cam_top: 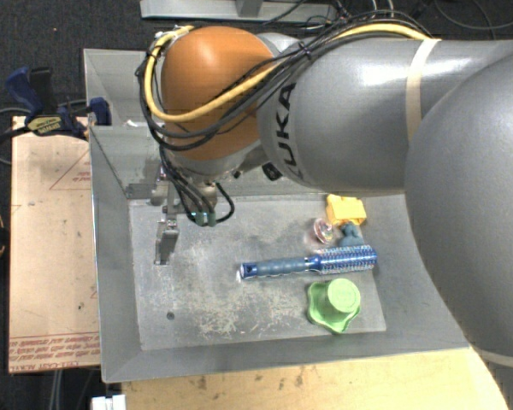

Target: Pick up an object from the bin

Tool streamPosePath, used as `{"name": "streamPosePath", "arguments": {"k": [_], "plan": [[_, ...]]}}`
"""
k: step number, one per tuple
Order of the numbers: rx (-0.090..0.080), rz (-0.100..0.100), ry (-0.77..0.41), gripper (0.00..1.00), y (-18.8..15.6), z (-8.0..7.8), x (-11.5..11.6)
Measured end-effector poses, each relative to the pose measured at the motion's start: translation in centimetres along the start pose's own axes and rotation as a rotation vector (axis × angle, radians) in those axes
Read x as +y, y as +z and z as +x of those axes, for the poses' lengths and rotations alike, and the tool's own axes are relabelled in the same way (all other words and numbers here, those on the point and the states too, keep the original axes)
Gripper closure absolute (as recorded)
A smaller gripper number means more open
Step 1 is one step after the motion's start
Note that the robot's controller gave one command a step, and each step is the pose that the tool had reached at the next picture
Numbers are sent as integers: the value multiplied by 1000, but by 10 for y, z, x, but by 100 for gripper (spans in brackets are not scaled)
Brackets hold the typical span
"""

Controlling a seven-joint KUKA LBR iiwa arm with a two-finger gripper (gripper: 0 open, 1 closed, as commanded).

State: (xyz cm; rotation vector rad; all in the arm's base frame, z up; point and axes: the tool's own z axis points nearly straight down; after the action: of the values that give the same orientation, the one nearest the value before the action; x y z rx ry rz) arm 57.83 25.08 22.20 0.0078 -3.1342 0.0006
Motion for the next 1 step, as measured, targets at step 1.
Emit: {"name": "streamPosePath", "arguments": {"k": [1], "plan": [[-15,-5,-296,0,147,1,-74]]}}
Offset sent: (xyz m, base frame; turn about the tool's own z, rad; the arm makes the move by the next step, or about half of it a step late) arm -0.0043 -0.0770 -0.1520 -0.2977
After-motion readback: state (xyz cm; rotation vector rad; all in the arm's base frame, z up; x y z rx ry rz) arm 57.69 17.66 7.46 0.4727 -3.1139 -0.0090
